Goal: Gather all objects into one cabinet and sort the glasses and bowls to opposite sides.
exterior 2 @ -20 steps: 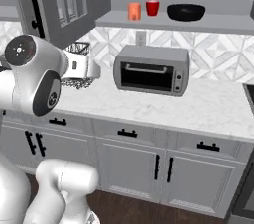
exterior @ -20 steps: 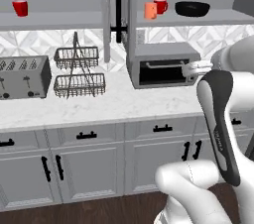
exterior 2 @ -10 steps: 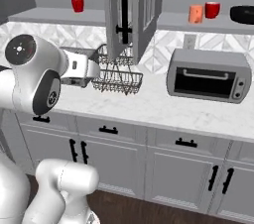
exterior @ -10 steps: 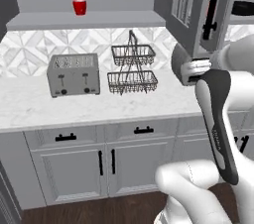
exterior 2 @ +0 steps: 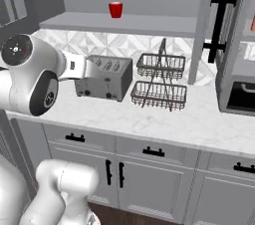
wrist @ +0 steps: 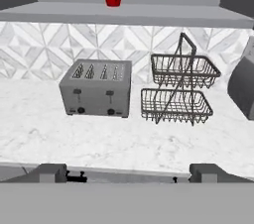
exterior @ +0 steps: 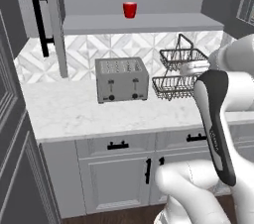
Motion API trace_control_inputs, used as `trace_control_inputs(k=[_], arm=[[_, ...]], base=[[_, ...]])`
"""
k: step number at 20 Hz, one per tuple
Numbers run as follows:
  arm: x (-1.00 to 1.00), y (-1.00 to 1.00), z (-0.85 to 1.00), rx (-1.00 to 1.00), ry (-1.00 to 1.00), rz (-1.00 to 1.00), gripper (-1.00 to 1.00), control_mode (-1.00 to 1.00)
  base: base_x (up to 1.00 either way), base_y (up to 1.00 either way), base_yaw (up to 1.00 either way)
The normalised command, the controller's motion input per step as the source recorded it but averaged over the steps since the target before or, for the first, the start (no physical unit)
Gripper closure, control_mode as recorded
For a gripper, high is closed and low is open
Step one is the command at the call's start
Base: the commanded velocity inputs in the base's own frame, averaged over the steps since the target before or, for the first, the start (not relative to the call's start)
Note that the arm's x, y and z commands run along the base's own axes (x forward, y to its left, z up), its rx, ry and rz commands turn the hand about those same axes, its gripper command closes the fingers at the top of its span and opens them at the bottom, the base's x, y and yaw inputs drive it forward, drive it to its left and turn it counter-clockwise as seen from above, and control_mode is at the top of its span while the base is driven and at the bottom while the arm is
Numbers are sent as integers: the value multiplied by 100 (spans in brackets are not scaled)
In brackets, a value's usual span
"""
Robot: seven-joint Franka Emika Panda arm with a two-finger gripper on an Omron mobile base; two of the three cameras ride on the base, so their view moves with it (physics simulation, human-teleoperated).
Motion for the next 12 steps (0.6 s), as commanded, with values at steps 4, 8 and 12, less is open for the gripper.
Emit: trace_control_inputs(k=[4, 8, 12], arm=[[0, 0, 0, 0, 0, 0, -100, 100], [0, 0, 0, 0, 0, 0, -100, 100], [0, 0, 0, 0, 0, 0, -100, 100]], base=[[83, 14, 0], [86, 11, 0], [78, 20, 0]])
